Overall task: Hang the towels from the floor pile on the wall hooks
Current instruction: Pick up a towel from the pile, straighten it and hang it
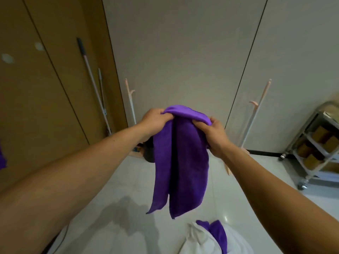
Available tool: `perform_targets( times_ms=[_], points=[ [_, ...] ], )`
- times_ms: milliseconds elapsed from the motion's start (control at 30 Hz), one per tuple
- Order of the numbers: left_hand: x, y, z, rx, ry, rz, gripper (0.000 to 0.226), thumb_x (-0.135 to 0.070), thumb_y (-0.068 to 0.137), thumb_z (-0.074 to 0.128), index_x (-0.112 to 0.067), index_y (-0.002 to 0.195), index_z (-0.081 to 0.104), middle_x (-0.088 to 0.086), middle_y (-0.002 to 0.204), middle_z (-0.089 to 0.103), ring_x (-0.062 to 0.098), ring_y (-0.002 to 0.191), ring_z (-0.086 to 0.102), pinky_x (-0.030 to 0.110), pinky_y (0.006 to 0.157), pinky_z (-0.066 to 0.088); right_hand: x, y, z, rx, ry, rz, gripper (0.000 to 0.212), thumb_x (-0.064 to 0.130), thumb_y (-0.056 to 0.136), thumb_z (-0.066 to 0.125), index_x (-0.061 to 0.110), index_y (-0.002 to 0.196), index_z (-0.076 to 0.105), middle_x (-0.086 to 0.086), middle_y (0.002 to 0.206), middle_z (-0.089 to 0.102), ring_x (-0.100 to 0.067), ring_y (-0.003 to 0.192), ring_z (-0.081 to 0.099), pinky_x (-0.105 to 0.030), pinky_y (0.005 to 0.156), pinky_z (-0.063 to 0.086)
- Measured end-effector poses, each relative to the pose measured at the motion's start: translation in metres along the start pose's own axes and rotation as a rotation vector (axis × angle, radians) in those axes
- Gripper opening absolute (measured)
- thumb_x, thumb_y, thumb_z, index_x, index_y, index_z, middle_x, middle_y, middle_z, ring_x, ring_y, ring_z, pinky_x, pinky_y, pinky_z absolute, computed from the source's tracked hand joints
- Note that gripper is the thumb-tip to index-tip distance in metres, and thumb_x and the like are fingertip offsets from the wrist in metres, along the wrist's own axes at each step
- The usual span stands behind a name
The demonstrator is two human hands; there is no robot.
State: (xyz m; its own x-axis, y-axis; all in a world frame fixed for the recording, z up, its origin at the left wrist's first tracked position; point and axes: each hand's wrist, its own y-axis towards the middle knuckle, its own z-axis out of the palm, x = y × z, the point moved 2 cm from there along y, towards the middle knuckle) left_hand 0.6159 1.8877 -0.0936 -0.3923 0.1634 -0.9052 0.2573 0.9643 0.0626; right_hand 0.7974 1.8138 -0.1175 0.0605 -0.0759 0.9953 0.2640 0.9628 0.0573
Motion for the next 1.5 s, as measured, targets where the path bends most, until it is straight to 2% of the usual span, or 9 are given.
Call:
perform_targets(
  times_ms=[233, 533, 767, 900, 1000, 1133, 1233, 1333, 1500],
  points=[
    [-0.01, 0.008, -0.088, 0.022, -0.535, -0.046, 0.019, -0.025, 0.075, 0.065, -0.012, 0.088, 0.068, 0.01, 0.083, 0.073, 0.025, 0.077, 0.069, 0.037, 0.075, 0.054, 0.018, 0.006, 0.076, 0.343, -0.12, 0.147, 0.034, 0.02, 0.069, 0.083, 0.011, 0.099, 0.071, -0.013, 0.099, 0.074, -0.029, 0.091, 0.071, -0.037, 0.075, 0.059],
    [0.061, -0.013, -0.146, 0.483, -0.204, -0.09, 0.072, -0.035, 0.063, 0.084, -0.031, 0.127, 0.051, 0.0, 0.122, 0.063, 0.024, 0.114, 0.058, 0.044, 0.097, 0.047, 0.063, 0.036, 0.194, 0.155, 0.21, 0.029, 0.02, 0.02, 0.093, 0.061, 0.004, 0.105, 0.063, -0.02, 0.096, 0.069, -0.029, 0.085, 0.068, -0.042, 0.082, 0.058],
    [0.087, -0.01, -0.151, 0.342, -0.277, -0.283, 0.048, -0.026, 0.077, 0.073, -0.019, 0.122, 0.057, 0.009, 0.114, 0.067, 0.03, 0.104, 0.063, 0.05, 0.092, 0.051, 0.076, 0.055, 0.219, 0.098, 0.172, 0.001, 0.027, 0.036, 0.079, 0.078, 0.014, 0.081, 0.063, -0.013, 0.089, 0.069, -0.03, 0.086, 0.067, -0.045, 0.087, 0.055],
    [0.072, 0.008, -0.176, 0.113, -0.624, -0.35, 0.039, -0.021, 0.079, 0.065, -0.015, 0.116, 0.058, 0.014, 0.111, 0.065, 0.032, 0.102, 0.062, 0.046, 0.087, 0.05, 0.027, 0.034, 0.211, 0.057, -0.076, 0.115, 0.077, 0.066, 0.066, 0.067, 0.013, 0.121, 0.06, -0.01, 0.116, 0.067, -0.026, 0.102, 0.063, -0.044, 0.09, 0.051],
    [0.061, 0.016, -0.187, 0.092, -0.694, -0.348, 0.024, -0.02, 0.077, 0.059, -0.017, 0.101, 0.06, 0.01, 0.094, 0.064, 0.028, 0.088, 0.06, 0.041, 0.084, 0.047, -0.008, 0.013, 0.213, 0.157, -0.148, 0.146, 0.089, 0.071, 0.058, 0.071, 0.011, 0.122, 0.058, -0.008, 0.112, 0.067, -0.024, 0.097, 0.065, -0.038, 0.082, 0.052],
    [0.057, 0.024, -0.19, 0.02, -0.833, -0.377, 0.015, -0.018, 0.08, 0.047, -0.014, 0.086, 0.061, 0.006, 0.074, 0.052, 0.023, 0.068, 0.051, 0.036, 0.072, 0.045, -0.031, -0.001, 0.222, 0.323, -0.327, 0.104, 0.058, 0.046, 0.071, 0.081, 0.014, 0.116, 0.063, -0.002, 0.107, 0.071, -0.015, 0.094, 0.069, -0.018, 0.067, 0.053],
    [0.062, 0.026, -0.19, 0.066, -0.922, -0.289, 0.009, -0.025, 0.084, 0.058, -0.018, 0.078, 0.058, 0.005, 0.072, 0.054, 0.021, 0.066, 0.054, 0.036, 0.076, 0.046, -0.03, 0.004, 0.229, 0.258, -0.374, 0.058, 0.016, 0.023, 0.087, 0.071, 0.011, 0.097, 0.068, -0.005, 0.093, 0.072, -0.019, 0.083, 0.069, -0.027, 0.068, 0.058],
    [0.074, 0.017, -0.19, 0.217, -0.851, -0.224, 0.029, -0.023, 0.073, 0.075, -0.013, 0.097, 0.065, 0.011, 0.09, 0.069, 0.027, 0.086, 0.064, 0.043, 0.092, 0.048, -0.017, 0.013, 0.237, 0.15, -0.3, 0.052, 0.022, 0.022, 0.095, 0.056, 0.002, 0.091, 0.066, -0.014, 0.087, 0.066, -0.026, 0.079, 0.062, -0.044, 0.072, 0.052],
    [0.098, 0.012, -0.197, 0.189, -0.708, -0.291, 0.01, -0.013, 0.085, 0.056, -0.012, 0.095, 0.058, 0.008, 0.079, 0.06, 0.026, 0.084, 0.057, 0.044, 0.089, 0.048, -0.007, 0.021, 0.248, 0.018, -0.23, 0.03, 0.023, 0.03, 0.096, 0.05, 0.011, 0.086, 0.059, -0.007, 0.084, 0.063, -0.023, 0.079, 0.059, -0.034, 0.071, 0.047]
  ],
)
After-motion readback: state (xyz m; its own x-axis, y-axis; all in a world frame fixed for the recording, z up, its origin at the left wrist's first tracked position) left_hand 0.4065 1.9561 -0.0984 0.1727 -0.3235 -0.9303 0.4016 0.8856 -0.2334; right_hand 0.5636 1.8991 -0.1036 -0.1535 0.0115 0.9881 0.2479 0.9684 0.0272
